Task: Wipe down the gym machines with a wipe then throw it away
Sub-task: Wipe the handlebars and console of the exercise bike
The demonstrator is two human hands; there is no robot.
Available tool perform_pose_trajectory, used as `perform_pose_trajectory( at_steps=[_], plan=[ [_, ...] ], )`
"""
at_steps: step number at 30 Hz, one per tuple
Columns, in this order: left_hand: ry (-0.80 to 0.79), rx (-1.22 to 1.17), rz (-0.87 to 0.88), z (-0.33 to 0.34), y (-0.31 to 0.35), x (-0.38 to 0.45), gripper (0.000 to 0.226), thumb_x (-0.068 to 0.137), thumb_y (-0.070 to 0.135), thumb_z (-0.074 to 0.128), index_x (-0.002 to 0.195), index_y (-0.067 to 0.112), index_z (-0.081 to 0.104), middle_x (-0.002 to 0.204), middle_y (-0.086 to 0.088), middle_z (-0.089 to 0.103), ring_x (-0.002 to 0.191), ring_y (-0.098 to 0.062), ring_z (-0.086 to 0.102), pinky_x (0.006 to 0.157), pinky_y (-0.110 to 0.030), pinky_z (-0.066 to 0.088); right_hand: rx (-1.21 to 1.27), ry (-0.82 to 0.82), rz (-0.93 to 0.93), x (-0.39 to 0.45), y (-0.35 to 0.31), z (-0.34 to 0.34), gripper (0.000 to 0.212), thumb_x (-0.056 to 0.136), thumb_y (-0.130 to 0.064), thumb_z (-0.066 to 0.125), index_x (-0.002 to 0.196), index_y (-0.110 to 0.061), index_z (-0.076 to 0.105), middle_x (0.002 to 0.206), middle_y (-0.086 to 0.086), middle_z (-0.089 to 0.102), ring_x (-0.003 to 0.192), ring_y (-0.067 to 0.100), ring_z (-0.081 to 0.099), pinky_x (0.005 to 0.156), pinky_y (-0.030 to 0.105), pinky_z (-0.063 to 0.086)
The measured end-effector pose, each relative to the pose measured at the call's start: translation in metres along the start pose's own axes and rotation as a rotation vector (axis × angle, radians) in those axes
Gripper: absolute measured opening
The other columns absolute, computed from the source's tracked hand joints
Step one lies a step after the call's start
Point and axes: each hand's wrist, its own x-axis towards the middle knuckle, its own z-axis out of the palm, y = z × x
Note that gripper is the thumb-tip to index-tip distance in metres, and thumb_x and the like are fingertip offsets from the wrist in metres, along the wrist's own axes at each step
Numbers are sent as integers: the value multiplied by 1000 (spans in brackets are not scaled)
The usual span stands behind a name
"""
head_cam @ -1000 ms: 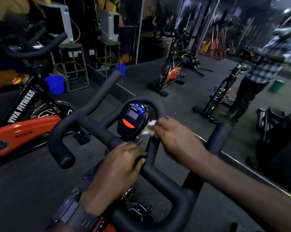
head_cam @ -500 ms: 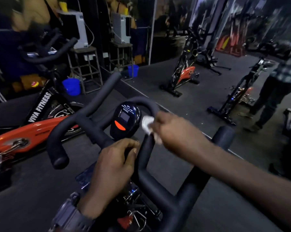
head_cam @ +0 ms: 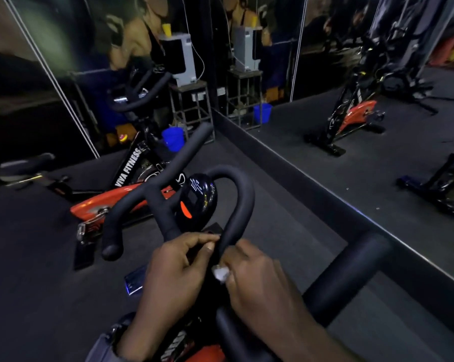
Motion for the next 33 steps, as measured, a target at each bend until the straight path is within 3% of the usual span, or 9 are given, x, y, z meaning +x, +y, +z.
perform_pose_trajectory(
  at_steps=[3, 7, 11, 13, 17, 23, 27, 30, 33],
  plan=[
    [12, 112, 106, 3, 4, 5, 20, 87, 16, 66, 98, 29, 75, 93, 24, 68, 87, 7, 65, 77, -17, 49, -111, 64, -28, 23, 10, -25, 15, 90, -28, 52, 102, -25, 60, 105, -4, 49, 93, 28, 61, 75, 41, 52],
    [26, 174, 197, 11, 12, 9, 21, 84, 19, 69, 100, 33, 70, 92, 17, 64, 78, 0, 65, 70, -31, 53, -284, -19, -168, 47, 9, -61, 14, 83, -28, 62, 96, -23, 66, 102, 1, 61, 90, 29, 64, 74, 41, 55],
    [62, 225, 298, 13, 8, 11, 24, 81, 18, 72, 101, 30, 68, 99, 18, 67, 88, -3, 64, 77, -20, 48, -305, 19, -239, 80, 12, -92, 19, 79, -30, 64, 97, -33, 66, 101, -1, 65, 88, 27, 66, 74, 36, 54],
    [94, 229, 329, 15, 9, 14, 24, 78, 17, 72, 99, 27, 69, 98, 15, 68, 88, -4, 63, 77, -17, 46, -430, 92, -261, 107, 19, -105, 19, 82, -23, 60, 98, -27, 69, 100, 3, 64, 93, 30, 65, 76, 40, 54],
    [143, 300, 441, 26, 12, 21, 28, 73, 19, 69, 101, 23, 68, 99, 7, 68, 86, -14, 65, 77, -25, 48, -520, 24, -437, 116, 31, -102, 17, 89, -21, 57, 104, -20, 66, 105, 1, 59, 92, 22, 61, 72, 29, 47],
    [139, 386, 462, 43, 14, 26, 70, 62, 8, 83, 123, 24, 52, 117, 7, 55, 92, -18, 62, 67, -31, 59, -459, -33, -684, 116, 46, -106, 30, 95, -30, 43, 91, -20, 71, 95, -1, 60, 79, 19, 59, 67, 28, 50],
    [143, 471, 461, 49, 25, 32, 62, 59, 7, 85, 118, 16, 67, 118, 2, 64, 97, -15, 59, 81, -25, 53, -438, 1, -694, 159, 42, -107, 12, 88, -14, 61, 79, -17, 69, 86, 1, 60, 71, 21, 62, 62, 24, 42],
    [143, 488, 421, 49, 33, 36, 60, 64, 6, 82, 121, 17, 66, 122, 2, 64, 98, -15, 60, 87, -21, 44, -317, -139, -747, 145, 57, -118, 11, 91, -18, 63, 94, -23, 73, 90, -7, 59, 76, 5, 57, 65, 15, 42],
    [160, 467, 399, 49, 38, 37, 55, 70, 7, 75, 121, 21, 62, 124, 5, 63, 97, -18, 64, 83, -26, 51, -219, -223, -799, 140, 71, -129, 16, 93, -26, 61, 102, -28, 73, 93, -11, 57, 79, 0, 56, 67, 18, 47]
  ],
)
